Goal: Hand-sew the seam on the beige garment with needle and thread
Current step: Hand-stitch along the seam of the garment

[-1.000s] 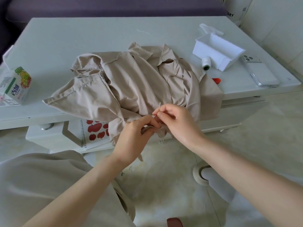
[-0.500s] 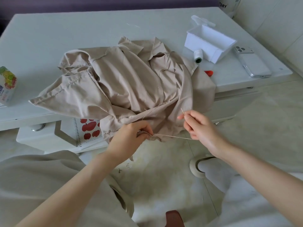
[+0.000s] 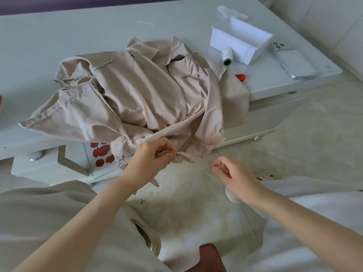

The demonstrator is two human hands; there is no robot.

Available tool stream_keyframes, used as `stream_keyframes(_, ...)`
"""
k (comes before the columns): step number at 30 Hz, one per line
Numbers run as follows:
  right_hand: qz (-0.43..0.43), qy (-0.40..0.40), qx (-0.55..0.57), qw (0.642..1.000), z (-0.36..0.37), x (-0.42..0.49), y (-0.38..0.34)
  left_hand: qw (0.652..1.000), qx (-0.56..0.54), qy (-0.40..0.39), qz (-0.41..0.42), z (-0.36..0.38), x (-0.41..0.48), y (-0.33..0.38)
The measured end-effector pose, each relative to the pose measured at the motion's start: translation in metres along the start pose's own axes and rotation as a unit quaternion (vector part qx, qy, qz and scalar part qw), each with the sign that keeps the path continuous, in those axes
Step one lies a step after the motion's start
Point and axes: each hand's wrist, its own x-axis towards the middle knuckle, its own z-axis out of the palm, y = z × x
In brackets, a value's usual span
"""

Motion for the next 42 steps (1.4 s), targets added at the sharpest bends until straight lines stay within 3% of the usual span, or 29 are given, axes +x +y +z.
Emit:
stream_keyframes(5,-0.007,-0.004,0.132,0.991,0.015,0.022,-0.032,0.998,-0.049,-0.021,-0.017,-0.002,-0.002,0.005)
stream_keyframes(9,-0.017,-0.042,0.171,0.984,0.021,0.034,-0.048,0.998,-0.055,-0.016,-0.016,-0.005,-0.003,0.005)
stream_keyframes(13,-0.011,0.004,0.211,0.978,0.013,0.038,-0.047,0.998,-0.061,-0.006,-0.019,-0.008,-0.004,0.003)
stream_keyframes(30,0.084,0.105,0.11,0.985,0.0,0.035,0.005,0.999,-0.031,-0.006,-0.014,-0.009,-0.008,0.009)
stream_keyframes(35,0.018,0.134,0.093,0.986,-0.005,0.027,-0.019,0.999,-0.042,-0.002,-0.006,-0.01,-0.009,0.01)
stream_keyframes(39,-0.062,0.063,0.117,0.989,-0.007,0.025,-0.047,0.997,-0.07,-0.003,-0.015,-0.012,-0.011,0.017)
stream_keyframes(42,-0.107,0.016,0.071,0.992,0.0,0.034,-0.057,0.997,-0.073,0.0,-0.016,-0.013,-0.012,0.019)
